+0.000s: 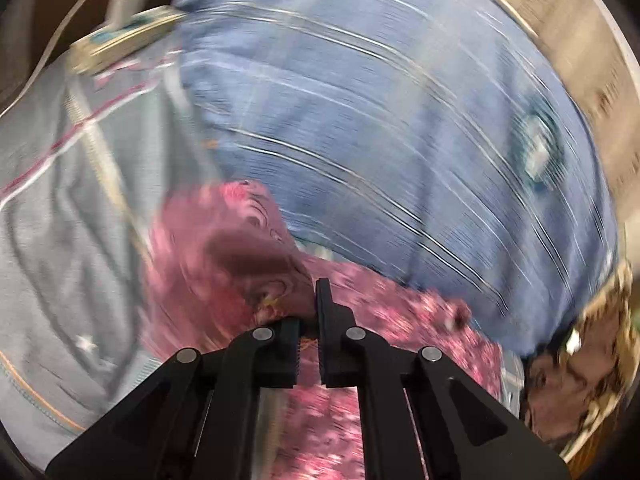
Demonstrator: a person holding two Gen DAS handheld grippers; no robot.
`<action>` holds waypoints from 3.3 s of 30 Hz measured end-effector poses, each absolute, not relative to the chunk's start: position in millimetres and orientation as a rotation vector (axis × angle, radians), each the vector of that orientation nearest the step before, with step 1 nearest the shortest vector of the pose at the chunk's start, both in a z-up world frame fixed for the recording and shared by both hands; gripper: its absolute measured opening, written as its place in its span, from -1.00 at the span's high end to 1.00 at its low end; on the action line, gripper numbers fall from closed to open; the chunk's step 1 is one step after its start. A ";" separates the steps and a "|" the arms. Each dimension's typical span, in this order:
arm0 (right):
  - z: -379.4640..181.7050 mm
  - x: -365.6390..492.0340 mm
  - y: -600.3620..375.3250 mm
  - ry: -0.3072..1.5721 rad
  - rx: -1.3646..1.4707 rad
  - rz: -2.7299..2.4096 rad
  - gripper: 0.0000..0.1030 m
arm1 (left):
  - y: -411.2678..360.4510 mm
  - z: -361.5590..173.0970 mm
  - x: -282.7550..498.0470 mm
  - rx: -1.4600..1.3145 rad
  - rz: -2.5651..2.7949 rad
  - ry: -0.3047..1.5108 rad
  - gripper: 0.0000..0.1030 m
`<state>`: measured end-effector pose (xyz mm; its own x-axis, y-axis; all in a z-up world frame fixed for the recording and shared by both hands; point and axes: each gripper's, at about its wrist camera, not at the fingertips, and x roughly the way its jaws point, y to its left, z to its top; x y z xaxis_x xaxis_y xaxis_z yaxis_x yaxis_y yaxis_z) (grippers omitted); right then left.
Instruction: Fold small clothes
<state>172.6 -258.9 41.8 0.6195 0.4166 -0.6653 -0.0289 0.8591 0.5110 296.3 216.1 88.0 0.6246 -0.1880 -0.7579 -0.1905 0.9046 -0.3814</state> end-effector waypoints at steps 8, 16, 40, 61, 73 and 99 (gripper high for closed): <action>42.1 150.8 -275.8 0.883 0.503 0.248 -0.29 | 98.0 75.9 299.3 -0.364 -0.154 0.975 0.91; 39.9 134.1 -306.8 0.880 0.539 0.200 -0.29 | -25.9 11.8 311.0 -0.197 -0.176 1.149 0.91; 77.7 190.5 -193.2 0.850 0.336 0.490 -0.38 | 67.5 64.5 232.7 -0.075 -0.032 1.039 -0.32; 57.1 235.3 -253.5 0.778 0.985 0.549 0.84 | 143.7 117.8 219.5 -0.295 -0.017 1.007 -0.32; 33.9 197.6 -337.6 0.762 0.905 0.254 0.03 | 113.9 40.5 233.9 -0.395 -0.086 1.217 -0.40; 47.1 264.1 -314.2 0.848 0.460 0.149 0.83 | 122.5 -32.8 296.1 -0.540 -0.012 1.279 0.45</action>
<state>264.1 -314.2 47.1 0.6579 0.3062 -0.6881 0.0541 0.8921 0.4487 296.1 122.5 -32.8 0.3052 -0.3018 -0.9032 -0.2852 0.8759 -0.3891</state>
